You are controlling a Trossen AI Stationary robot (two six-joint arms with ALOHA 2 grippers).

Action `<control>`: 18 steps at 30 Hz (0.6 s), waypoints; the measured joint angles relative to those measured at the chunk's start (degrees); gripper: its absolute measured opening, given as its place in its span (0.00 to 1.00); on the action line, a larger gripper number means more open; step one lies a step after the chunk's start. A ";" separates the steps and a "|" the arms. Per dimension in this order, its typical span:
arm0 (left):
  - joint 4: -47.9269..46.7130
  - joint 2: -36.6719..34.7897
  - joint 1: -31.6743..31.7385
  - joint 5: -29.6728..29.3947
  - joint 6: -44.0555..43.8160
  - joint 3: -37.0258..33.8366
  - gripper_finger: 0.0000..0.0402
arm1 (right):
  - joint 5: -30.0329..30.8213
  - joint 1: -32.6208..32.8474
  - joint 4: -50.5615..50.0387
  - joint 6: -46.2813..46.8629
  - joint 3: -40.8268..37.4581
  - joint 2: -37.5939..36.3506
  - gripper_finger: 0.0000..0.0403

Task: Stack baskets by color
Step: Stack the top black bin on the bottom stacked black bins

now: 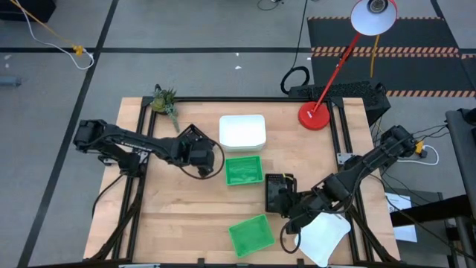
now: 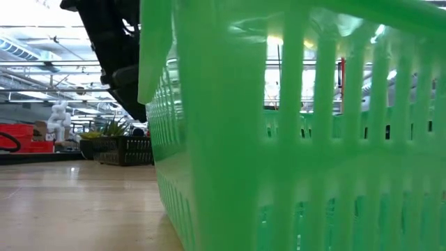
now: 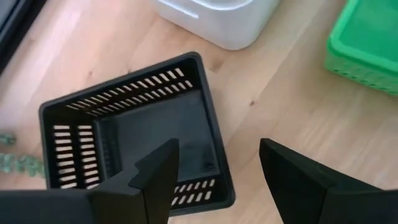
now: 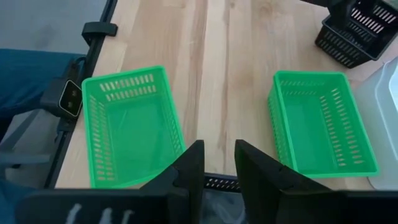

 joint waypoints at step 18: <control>4.71 0.00 2.69 2.74 0.03 -5.17 0.51 | 0.00 0.01 0.57 -1.49 0.02 0.02 0.21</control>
